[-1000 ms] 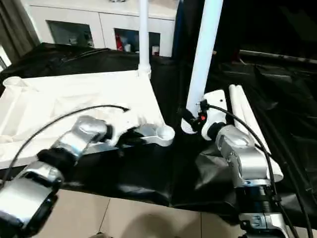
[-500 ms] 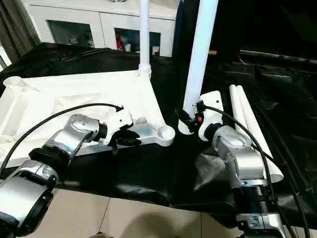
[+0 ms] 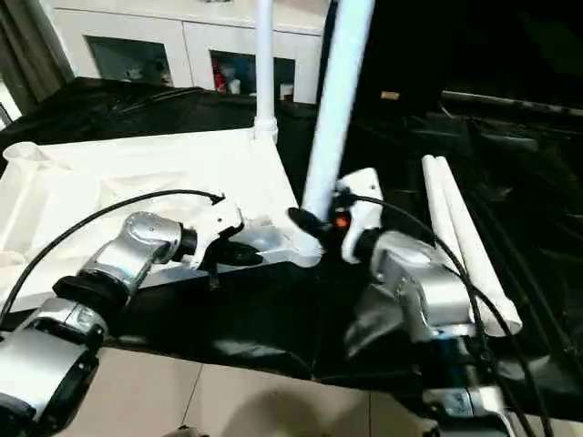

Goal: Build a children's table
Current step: Insert table leg to table base

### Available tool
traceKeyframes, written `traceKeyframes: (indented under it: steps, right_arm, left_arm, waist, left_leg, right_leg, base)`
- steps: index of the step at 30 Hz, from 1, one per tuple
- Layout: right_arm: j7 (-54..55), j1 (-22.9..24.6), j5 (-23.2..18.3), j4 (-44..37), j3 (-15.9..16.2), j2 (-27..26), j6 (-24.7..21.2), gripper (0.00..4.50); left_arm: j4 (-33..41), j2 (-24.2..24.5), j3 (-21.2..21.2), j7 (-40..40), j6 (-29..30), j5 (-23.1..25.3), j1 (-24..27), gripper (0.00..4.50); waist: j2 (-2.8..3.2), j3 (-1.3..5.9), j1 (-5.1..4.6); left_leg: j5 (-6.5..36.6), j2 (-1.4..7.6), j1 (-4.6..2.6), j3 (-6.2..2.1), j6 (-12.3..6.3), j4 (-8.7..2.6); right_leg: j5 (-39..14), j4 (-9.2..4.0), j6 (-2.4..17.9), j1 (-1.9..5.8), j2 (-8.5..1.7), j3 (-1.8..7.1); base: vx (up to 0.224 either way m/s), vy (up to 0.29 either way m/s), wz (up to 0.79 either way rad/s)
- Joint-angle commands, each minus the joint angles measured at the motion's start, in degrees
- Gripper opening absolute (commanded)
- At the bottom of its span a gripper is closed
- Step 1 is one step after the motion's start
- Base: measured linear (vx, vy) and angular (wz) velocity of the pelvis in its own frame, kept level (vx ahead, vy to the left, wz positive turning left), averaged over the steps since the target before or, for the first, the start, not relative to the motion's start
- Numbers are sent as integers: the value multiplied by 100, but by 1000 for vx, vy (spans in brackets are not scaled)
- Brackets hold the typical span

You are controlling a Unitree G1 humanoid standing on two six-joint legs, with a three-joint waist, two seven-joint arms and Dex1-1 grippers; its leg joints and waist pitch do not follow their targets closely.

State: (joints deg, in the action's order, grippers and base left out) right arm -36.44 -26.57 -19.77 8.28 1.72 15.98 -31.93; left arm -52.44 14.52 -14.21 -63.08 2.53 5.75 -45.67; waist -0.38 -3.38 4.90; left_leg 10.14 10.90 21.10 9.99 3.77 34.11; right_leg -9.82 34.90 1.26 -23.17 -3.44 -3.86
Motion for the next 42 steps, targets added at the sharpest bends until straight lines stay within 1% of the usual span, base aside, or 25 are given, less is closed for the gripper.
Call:
traceKeyframes:
  steps: [1, 2, 3, 4, 5, 6, 9, 12, 14, 15, 17, 18, 20, 21, 28, 31, 32, 33, 35, 36, 37, 38, 39, 41, 42]
  right_arm:
    - [-125, -157, 40, 175, 64, 51, -105, 193]
    - [-139, -181, 66, 229, 81, 53, -118, 193]
    - [-166, -255, 173, 423, 155, 68, -96, 193]
    - [-167, -259, 180, 436, 161, 69, -91, 193]
    - [-159, -325, 236, 595, 182, 55, -22, 193]
    - [-131, -413, 281, 760, 200, 47, 19, 193]
    - [-97, -567, 333, 993, 237, 61, -15, 193]
    - [-98, -690, 427, 1200, 282, 92, 15, 193]
    - [-111, -721, 425, 1254, 272, 89, 19, 193]
    - [-135, -798, 403, 1405, 221, 45, 60, 193]
    - [-151, -856, 406, 1527, 197, 10, 104, 193]
    - [-161, -899, 418, 1625, 189, -18, 144, 193]
    - [-166, -968, 448, 1822, 209, -58, 252, 193]
    - [-161, -1012, 460, 1936, 203, -89, 307, 193]
    - [-116, -1124, 448, 2317, 93, -185, 525, 193]
    - [-114, -1118, 367, 2472, -32, -232, 605, 193]
    - [-117, -1106, 348, 2493, -56, -238, 618, 193]
    - [-117, -1069, 326, 2528, -99, -247, 662, 193]
    - [-147, -888, 217, 2544, -233, -272, 726, 193]
    - [-147, -883, 215, 2545, -235, -273, 728, 192]
    - [-159, -796, 180, 2557, -271, -288, 765, 191]
    - [-169, -758, 168, 2563, -278, -292, 779, 191]
    - [-229, -607, 157, 2539, -301, -311, 864, 191]
    - [-265, -525, 143, 2508, -313, -320, 903, 191]
    - [-286, -402, 112, 2471, -344, -343, 1001, 191]
  left_arm:
    - [170, -53, 160, -41, 46, -337, 127, 0]
    - [184, -51, 155, -49, 51, -337, 144, 0]
    - [230, -41, 140, -77, 51, -316, 203, 0]
    - [233, -40, 140, -79, 51, -314, 207, 0]
    - [259, -32, 140, -88, 47, -299, 237, 0]
    - [316, -19, 139, -104, 61, -283, 276, 0]
    - [447, 19, 105, -147, 95, -255, 346, 0]
    - [554, 48, 83, -147, 125, -223, 385, 0]
    - [582, 52, 83, -152, 143, -223, 392, 0]
    - [624, 71, 76, -174, 161, -219, 404, 0]
    - [653, 85, 63, -189, 164, -209, 414, 0]
    - [676, 97, 53, -198, 161, -201, 423, 0]
    - [731, 110, 47, -211, 185, -200, 444, 0]
    - [755, 117, 45, -212, 197, -199, 451, 0]
    - [814, 141, 39, -204, 229, -184, 471, 0]
    - [845, 146, 43, -193, 253, -184, 490, 0]
    - [849, 147, 42, -189, 257, -183, 492, 0]
    - [856, 148, 42, -185, 264, -184, 496, 0]
    - [862, 140, 44, -167, 273, -187, 498, 0]
    - [862, 140, 44, -166, 273, -187, 498, 0]
    - [854, 141, 45, -158, 264, -185, 495, 0]
    - [850, 139, 47, -146, 258, -183, 493, 0]
    - [835, 136, 47, -133, 254, -176, 480, 0]
    - [831, 135, 47, -129, 252, -174, 475, 0]
    - [821, 141, 43, -134, 248, -166, 461, 0]
  waist:
    - [-95, 403, 9]
    - [-85, 403, 9]
    - [-71, 398, 17]
    - [-88, 395, 5]
    - [-83, 397, 17]
    - [-104, 390, 7]
    - [-91, 393, -4]
    - [-81, 394, -6]
    - [-87, 401, -3]
    - [-100, 401, 4]
    - [-93, 404, 7]
    - [-79, 408, 3]
    - [-81, 414, -6]
    - [-81, 402, -8]
    - [-74, 400, -36]
    - [-57, 412, -29]
    - [-60, 411, -35]
    - [-47, 410, -31]
    - [-48, 408, -30]
    - [-51, 409, -22]
    - [-31, 414, -21]
    - [-38, 412, -26]
    - [4, 409, -24]
    - [-16, 410, -6]
    - [41, 410, -2]
  left_leg:
    - [935, 213, -47, -54, -209, -386]
    - [928, 212, -49, -59, -199, -384]
    - [937, 211, -60, -51, -193, -382]
    - [916, 205, -41, -54, -181, -386]
    - [912, 204, -53, -48, -179, -385]
    - [922, 200, -43, -46, -164, -387]
    - [922, 209, -52, -55, -142, -390]
    - [903, 211, -61, -46, -157, -389]
    - [861, 211, -55, -44, -163, -386]
    - [840, 207, -51, -43, -177, -384]
    - [803, 210, -49, -41, -190, -382]
    - [789, 210, -44, -44, -188, -382]
    - [793, 214, -46, -44, -174, -383]
    - [821, 206, -46, -38, -175, -382]
    - [906, 211, -54, -45, -154, -389]
    - [838, 217, -53, -47, -170, -387]
    - [835, 220, -51, -45, -176, -386]
    - [845, 217, -54, -44, -181, -386]
    - [875, 218, -58, -42, -186, -387]
    - [869, 217, -51, -40, -192, -386]
    - [883, 221, -57, -43, -187, -390]
    - [889, 218, -55, -45, -186, -389]
    - [934, 218, -61, -45, -170, -392]
    - [967, 217, -59, -46, -172, -392]
    - [999, 221, -64, -51, -158, -397]
  right_leg:
    - [-1480, -457, 1055, 326, -504, 289]
    - [-1499, -448, 1066, 325, -515, 290]
    - [-1569, -466, 1042, 314, -510, 293]
    - [-1599, -460, 1027, 322, -509, 289]
    - [-1622, -474, 1006, 315, -509, 291]
    - [-1705, -482, 975, 319, -510, 289]
    - [-1749, -469, 948, 313, -510, 289]
    - [-1658, -466, 964, 301, -499, 294]
    - [-1545, -451, 991, 312, -503, 297]
    - [-1529, -446, 1004, 316, -509, 295]
    - [-1458, -441, 1019, 316, -507, 296]
    - [-1413, -431, 1046, 319, -513, 296]
    - [-1362, -421, 1088, 322, -507, 291]
    - [-1392, -431, 1082, 318, -501, 291]
    - [-1521, -444, 1073, 318, -510, 288]
    - [-1370, -422, 1116, 325, -508, 294]
    - [-1328, -420, 1134, 322, -505, 295]
    - [-1292, -418, 1159, 323, -504, 292]
    - [-1286, -427, 1169, 325, -505, 292]
    - [-1274, -423, 1167, 331, -508, 295]
    - [-1259, -427, 1165, 325, -501, 290]
    - [-1250, -423, 1175, 327, -498, 288]
    - [-1263, -438, 1187, 321, -495, 288]
    - [-1280, -437, 1183, 334, -502, 290]
    - [-1276, -444, 1179, 327, -495, 289]
  base:
    - [0, 0, 0]
    - [0, 0, 0]
    - [0, 0, 0]
    - [0, 0, 0]
    - [0, 0, 0]
    - [0, 0, 0]
    - [0, 0, 0]
    - [0, 0, 0]
    - [0, 0, 0]
    - [0, 0, 0]
    - [0, 0, 0]
    - [0, 0, 0]
    - [0, 0, 0]
    - [0, 0, 0]
    - [0, 0, 0]
    - [0, 0, 0]
    - [0, 0, 0]
    - [0, 0, 0]
    - [0, 0, 0]
    - [0, 0, 0]
    - [0, 0, 0]
    - [0, 0, 0]
    - [0, 0, 0]
    - [0, 0, 0]
    - [0, 0, 0]
